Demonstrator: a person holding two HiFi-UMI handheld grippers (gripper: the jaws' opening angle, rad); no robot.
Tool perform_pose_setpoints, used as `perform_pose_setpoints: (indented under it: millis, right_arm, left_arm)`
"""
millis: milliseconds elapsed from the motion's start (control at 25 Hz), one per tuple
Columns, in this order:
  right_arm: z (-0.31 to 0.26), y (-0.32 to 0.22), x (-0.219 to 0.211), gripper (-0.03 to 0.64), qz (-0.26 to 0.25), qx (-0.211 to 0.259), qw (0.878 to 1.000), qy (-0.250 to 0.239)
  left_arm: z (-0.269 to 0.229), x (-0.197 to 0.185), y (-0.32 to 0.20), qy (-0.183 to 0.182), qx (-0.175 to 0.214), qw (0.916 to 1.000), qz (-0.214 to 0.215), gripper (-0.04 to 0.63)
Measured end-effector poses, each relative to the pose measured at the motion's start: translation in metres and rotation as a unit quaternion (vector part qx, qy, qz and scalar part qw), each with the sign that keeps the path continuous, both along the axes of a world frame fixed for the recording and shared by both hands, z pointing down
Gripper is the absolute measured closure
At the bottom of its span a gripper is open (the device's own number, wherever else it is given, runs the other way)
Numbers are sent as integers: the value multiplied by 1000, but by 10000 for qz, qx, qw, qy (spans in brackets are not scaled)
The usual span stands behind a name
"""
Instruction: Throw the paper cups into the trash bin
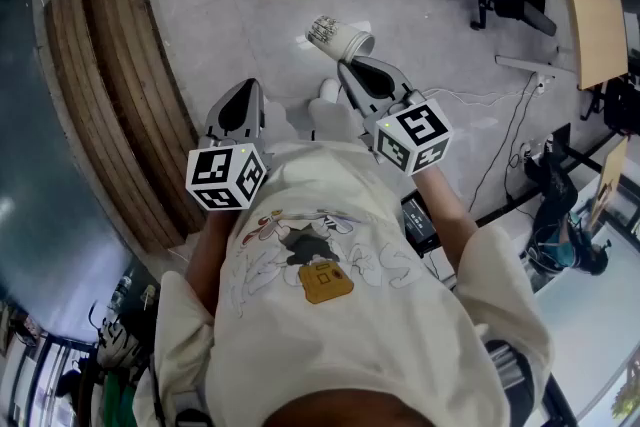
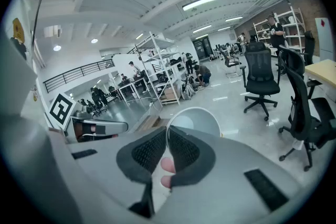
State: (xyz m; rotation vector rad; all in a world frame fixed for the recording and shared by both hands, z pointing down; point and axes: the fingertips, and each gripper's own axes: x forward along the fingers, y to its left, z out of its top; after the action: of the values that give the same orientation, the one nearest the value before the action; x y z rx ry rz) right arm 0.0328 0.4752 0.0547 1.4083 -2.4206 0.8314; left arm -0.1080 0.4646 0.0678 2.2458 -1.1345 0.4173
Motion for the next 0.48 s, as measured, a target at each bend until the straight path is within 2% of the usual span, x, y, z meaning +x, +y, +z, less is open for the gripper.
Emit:
perform_pose_setpoints:
  millis: [200,480]
  right_arm:
    - [-11,21,23,591,-55,-42,9994,-327]
    - [-29,15,50,591,-182,326,9985,-395]
  left_arm:
    - [-27,30,7,130,217,9992,-314,592]
    - [-40,63,0,232,388,9974,-559,592]
